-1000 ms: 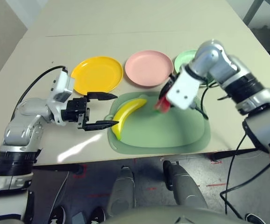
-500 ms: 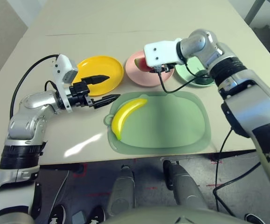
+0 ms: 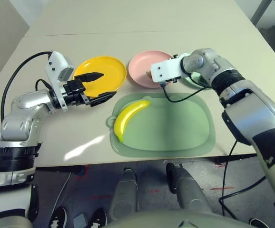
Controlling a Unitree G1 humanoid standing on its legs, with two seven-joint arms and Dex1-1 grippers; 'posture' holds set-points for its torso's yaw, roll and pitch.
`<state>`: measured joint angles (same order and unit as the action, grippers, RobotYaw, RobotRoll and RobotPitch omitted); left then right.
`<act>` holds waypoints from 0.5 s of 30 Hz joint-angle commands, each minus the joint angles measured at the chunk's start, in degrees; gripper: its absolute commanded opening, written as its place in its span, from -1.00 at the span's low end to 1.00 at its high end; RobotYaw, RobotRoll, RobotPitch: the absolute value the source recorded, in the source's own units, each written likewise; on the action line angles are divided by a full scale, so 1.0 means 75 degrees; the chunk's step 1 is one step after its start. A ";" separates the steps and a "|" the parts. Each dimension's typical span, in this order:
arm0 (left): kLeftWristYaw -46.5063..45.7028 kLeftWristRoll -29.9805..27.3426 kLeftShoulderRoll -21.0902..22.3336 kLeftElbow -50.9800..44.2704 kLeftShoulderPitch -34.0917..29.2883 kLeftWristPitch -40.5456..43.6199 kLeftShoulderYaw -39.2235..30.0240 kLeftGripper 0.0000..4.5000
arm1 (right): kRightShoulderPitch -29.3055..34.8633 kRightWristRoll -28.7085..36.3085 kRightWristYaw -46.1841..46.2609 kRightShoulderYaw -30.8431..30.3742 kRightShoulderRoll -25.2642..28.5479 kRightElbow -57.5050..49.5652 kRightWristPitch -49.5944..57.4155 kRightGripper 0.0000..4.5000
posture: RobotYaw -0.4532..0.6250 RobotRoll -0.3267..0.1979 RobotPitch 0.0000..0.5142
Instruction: Place the fruits into color-matched plates.
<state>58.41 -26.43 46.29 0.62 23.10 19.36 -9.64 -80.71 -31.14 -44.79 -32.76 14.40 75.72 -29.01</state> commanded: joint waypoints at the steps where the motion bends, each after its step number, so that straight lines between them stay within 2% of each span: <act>1: 0.0051 0.0092 -0.0016 -0.0014 -0.0176 -0.0070 0.0038 1.00 | 0.0022 -0.0063 -0.0098 0.0085 -0.0033 0.0028 -0.0009 -0.07 | -0.14 0.25 -0.14; 3: 0.0057 0.0088 -0.0015 -0.0003 -0.0174 -0.0083 0.0033 1.00 | 0.0007 -0.0075 -0.0094 0.0096 -0.0021 0.0031 -0.0008 -0.07 | -0.13 0.25 -0.15; 10: 0.0107 0.0095 0.0018 0.0104 -0.0110 -0.0139 0.0018 1.00 | -0.0155 -0.0019 -0.0178 0.0223 0.0028 0.0022 0.0002 0.99 | -0.14 0.25 -0.15; 15: 0.0179 0.0128 0.0030 0.0215 -0.0072 -0.0195 0.0032 1.00 | -0.0574 0.0123 -0.0333 0.0431 0.0136 -0.0040 -0.0047 0.99 | -0.17 0.25 -0.17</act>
<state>59.13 -25.98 46.27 1.64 22.63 18.36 -9.64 -83.51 -31.32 -46.16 -30.97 15.24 75.73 -29.00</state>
